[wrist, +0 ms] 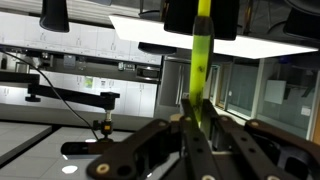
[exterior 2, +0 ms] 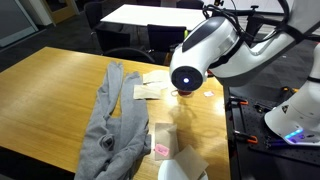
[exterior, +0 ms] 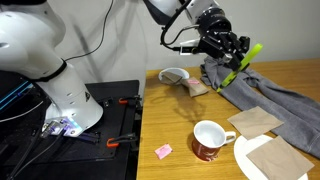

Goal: Put the yellow pen inside the maroon mug

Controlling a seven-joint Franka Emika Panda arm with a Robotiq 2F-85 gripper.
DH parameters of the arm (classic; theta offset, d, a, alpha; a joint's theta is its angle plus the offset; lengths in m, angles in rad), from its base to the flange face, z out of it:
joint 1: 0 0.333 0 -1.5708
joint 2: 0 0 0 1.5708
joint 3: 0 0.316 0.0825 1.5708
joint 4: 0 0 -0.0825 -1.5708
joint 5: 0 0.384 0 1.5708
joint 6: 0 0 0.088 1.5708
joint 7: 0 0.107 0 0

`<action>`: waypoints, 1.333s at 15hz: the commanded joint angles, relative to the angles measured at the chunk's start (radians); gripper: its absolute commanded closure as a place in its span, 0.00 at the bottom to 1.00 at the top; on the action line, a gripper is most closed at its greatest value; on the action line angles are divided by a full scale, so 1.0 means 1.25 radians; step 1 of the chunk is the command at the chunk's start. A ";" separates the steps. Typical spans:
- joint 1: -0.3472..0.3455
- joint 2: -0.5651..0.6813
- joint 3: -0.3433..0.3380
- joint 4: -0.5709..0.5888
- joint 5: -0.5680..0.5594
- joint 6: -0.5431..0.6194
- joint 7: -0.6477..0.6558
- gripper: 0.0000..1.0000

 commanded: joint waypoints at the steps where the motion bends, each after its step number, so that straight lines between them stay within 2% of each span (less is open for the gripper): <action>1: 0.001 0.027 0.003 0.019 0.027 -0.046 0.015 0.96; 12: -0.019 0.102 -0.017 0.016 0.037 -0.034 0.018 0.96; 20: -0.034 0.169 -0.028 0.020 -0.002 0.002 0.060 0.96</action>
